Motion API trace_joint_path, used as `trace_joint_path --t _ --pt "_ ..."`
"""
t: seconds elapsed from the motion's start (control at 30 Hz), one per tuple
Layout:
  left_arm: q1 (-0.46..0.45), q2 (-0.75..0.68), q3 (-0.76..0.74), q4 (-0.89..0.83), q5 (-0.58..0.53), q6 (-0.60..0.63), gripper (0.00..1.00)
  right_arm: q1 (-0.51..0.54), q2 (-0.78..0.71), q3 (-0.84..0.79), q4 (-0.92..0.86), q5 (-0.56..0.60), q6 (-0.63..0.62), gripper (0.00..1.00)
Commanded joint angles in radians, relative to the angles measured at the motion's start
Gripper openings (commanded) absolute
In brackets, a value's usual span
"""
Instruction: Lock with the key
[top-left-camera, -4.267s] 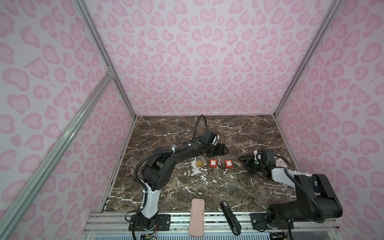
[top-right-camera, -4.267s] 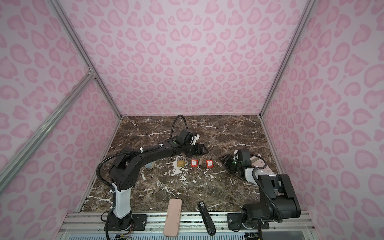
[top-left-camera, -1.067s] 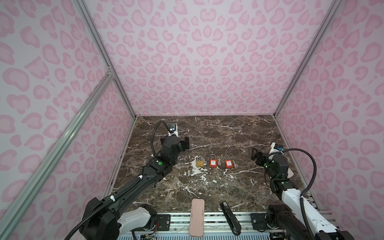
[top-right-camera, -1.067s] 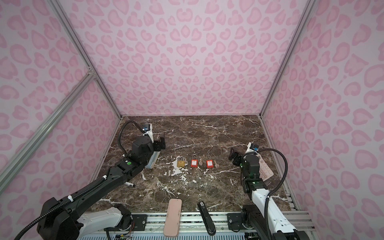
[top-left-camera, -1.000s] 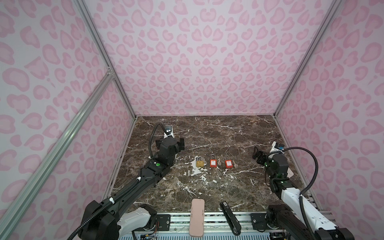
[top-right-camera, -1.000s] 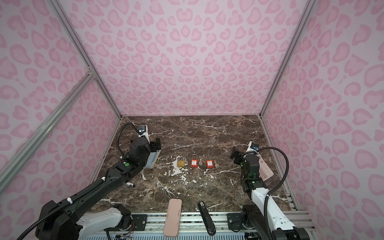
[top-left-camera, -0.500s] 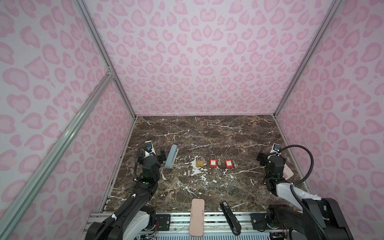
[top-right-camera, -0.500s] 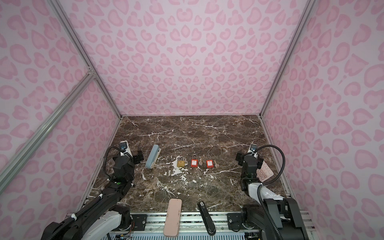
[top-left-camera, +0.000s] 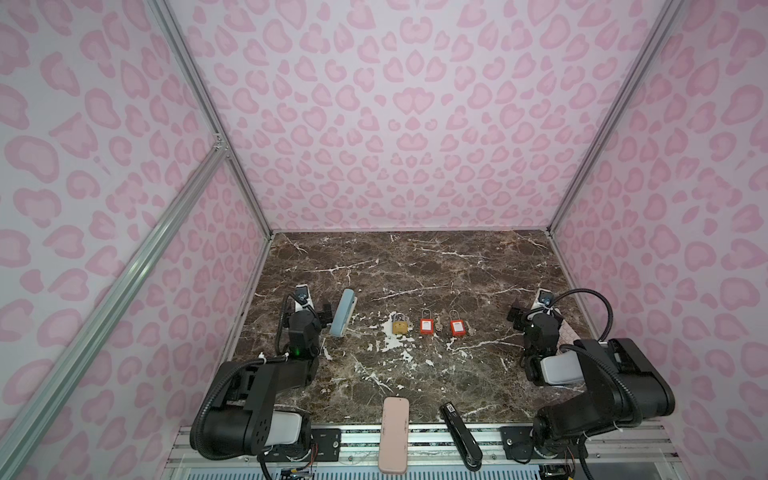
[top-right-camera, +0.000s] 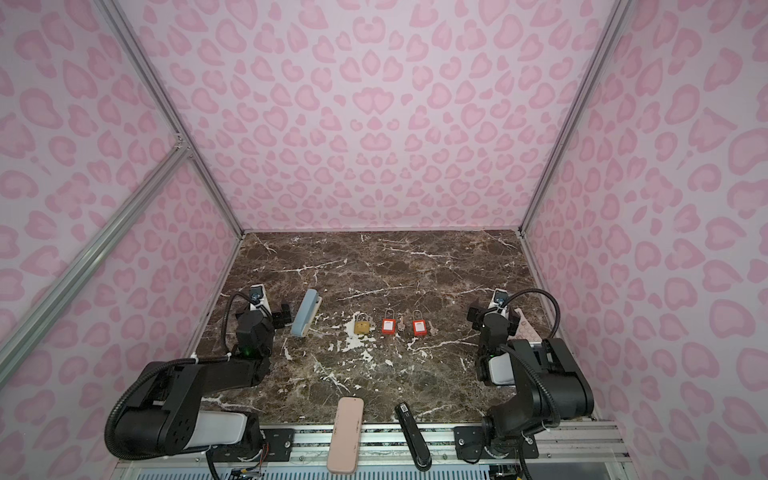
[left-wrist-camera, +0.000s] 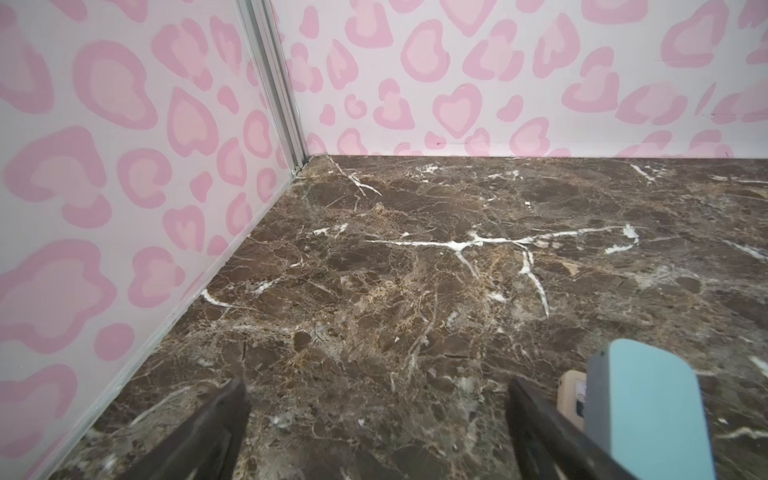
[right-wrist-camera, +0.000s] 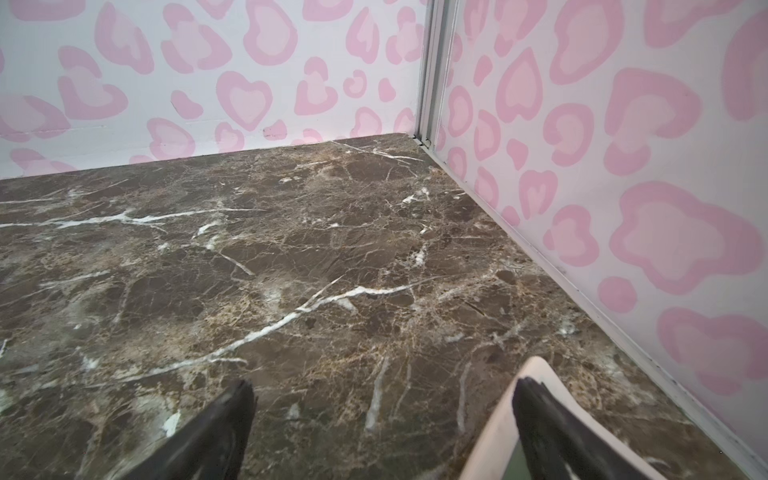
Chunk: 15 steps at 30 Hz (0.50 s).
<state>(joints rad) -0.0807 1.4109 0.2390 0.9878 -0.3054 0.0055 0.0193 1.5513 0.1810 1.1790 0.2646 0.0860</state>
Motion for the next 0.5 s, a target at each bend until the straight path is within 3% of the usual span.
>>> trace_joint_path --t 0.0,0.17,0.47 --pt "0.049 0.055 0.017 0.124 0.100 -0.051 0.97 -0.001 0.008 0.005 0.114 -0.005 -0.008 0.99" --pt "0.078 0.063 0.085 0.003 0.134 -0.073 0.97 -0.003 -0.034 0.111 -0.153 -0.009 -0.001 0.99" --pt "0.081 0.060 0.087 -0.005 0.137 -0.071 0.97 0.009 -0.020 0.140 -0.184 -0.001 -0.016 0.99"
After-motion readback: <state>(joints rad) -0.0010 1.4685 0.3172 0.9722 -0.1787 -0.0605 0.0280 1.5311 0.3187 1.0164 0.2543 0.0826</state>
